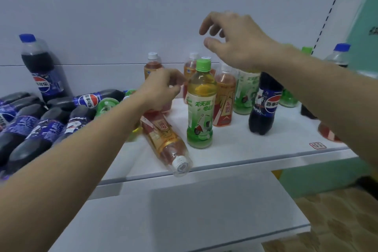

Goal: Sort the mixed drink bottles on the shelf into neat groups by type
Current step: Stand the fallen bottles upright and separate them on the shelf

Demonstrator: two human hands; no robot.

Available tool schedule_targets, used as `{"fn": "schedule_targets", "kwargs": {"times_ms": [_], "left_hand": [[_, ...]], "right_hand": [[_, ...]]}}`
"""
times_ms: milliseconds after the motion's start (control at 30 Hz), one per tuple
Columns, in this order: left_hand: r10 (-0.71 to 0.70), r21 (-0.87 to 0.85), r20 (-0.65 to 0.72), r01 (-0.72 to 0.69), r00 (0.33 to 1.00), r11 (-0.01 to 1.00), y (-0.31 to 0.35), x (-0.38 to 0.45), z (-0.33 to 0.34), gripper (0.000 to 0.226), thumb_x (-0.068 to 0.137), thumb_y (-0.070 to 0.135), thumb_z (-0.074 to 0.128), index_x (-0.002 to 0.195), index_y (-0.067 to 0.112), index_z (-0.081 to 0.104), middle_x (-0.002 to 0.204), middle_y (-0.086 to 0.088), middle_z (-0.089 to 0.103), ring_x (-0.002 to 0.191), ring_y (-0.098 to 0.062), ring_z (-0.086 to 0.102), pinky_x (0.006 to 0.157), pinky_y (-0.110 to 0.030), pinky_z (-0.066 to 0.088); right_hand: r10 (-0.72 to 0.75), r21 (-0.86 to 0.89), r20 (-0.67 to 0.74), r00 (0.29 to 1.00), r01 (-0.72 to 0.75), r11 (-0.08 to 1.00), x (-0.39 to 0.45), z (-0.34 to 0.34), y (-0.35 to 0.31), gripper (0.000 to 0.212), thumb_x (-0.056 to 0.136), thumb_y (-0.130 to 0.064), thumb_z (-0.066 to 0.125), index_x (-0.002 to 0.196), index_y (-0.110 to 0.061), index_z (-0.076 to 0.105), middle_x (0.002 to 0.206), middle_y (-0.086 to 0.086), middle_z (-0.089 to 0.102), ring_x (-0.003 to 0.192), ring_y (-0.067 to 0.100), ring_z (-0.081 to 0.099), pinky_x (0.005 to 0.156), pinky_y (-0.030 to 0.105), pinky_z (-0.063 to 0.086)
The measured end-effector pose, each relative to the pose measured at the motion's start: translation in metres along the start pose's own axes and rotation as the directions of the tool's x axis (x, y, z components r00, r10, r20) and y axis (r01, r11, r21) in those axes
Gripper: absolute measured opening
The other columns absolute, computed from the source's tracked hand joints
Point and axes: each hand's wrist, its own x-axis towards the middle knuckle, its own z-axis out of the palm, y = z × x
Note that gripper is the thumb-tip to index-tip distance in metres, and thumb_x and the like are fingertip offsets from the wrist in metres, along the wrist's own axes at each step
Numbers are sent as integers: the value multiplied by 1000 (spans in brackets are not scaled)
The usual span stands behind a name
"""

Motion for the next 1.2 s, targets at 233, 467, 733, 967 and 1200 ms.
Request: {"fn": "schedule_targets", "kwargs": {"times_ms": [233,467,733,967,1200], "left_hand": [[5,179,-40,2,999,984,-43,-26,-83,31,96,14,55,122,17,71,120,0,71,110,-16,63,93,-27,45],[-181,263,68,157,981,952,-115,-56,-100,33,93,7,56,123,13,70,121,-10,71,109,-28,65,94,-32,46],[-141,245,220,85,965,966,-158,-59,-64,45,99,29,55,140,12,56,140,-15,57,128,-32,54,110,-42,40],[-86,268,325,-5,942,963,-166,-54,-51,60,97,54,23,151,37,42,157,-3,45,146,-30,35,117,-57,30],[-125,281,275,45,953,959,-157,-49,-39,57,98,53,23,151,41,41,159,-5,41,144,-32,36,113,-59,29]], "right_hand": [[-130,-95,175,976,149,984,29,35,-71,22,100,-30,56,122,-26,62,112,-4,57,104,15,48,86,31,36],[-110,-19,320,941,123,992,36,90,-112,26,98,-29,60,123,-23,61,110,-2,63,103,18,57,83,32,44],[-9,-76,437,899,47,996,16,164,-117,74,81,-49,77,143,-30,43,136,3,48,115,25,53,100,43,48],[35,-118,174,984,-14,993,20,178,-110,46,101,-41,55,143,-24,46,135,6,53,114,30,57,87,39,45],[526,83,52,849,-528,845,62,173,-88,44,107,-30,46,147,-14,34,102,5,61,81,21,65,63,37,56]]}}
